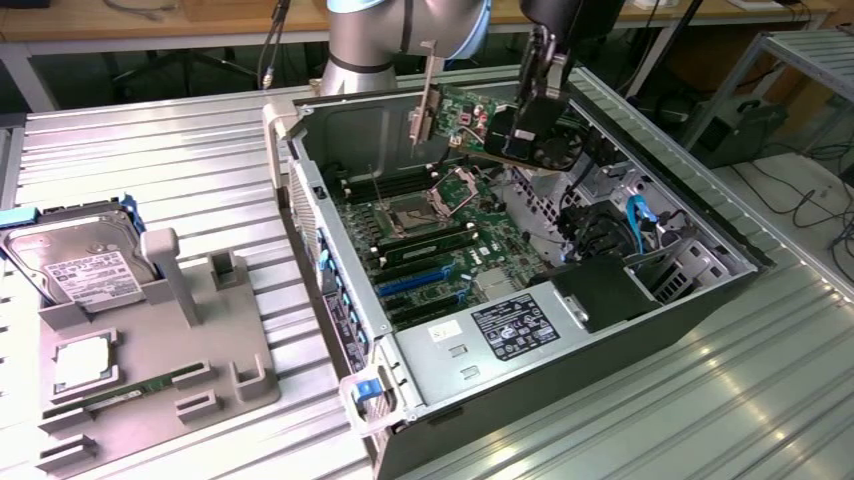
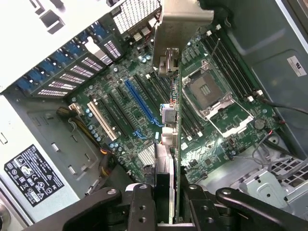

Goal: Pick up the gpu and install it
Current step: 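Insert the gpu into the slot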

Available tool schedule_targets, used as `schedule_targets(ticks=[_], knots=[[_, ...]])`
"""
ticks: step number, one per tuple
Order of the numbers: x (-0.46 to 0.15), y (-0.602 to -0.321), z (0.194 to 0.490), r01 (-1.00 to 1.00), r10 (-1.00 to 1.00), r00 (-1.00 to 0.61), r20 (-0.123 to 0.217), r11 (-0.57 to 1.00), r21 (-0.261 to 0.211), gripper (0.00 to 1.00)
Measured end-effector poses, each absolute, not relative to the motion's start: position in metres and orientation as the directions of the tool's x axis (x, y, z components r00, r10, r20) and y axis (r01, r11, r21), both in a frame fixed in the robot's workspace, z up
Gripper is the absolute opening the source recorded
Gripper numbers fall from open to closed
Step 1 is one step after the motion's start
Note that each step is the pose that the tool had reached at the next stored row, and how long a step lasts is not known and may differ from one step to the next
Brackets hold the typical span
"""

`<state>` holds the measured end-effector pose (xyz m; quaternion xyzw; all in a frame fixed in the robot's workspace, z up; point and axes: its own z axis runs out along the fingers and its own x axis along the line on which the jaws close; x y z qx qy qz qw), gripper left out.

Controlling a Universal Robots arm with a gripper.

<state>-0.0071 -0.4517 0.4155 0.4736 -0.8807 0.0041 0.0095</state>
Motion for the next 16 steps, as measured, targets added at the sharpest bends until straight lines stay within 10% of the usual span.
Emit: schedule_targets(ticks=[16], knots=[[-0.0071, -0.4517, 0.4155, -0.900, -0.900, -0.436, 0.021, 0.436, 0.002, 0.28]])
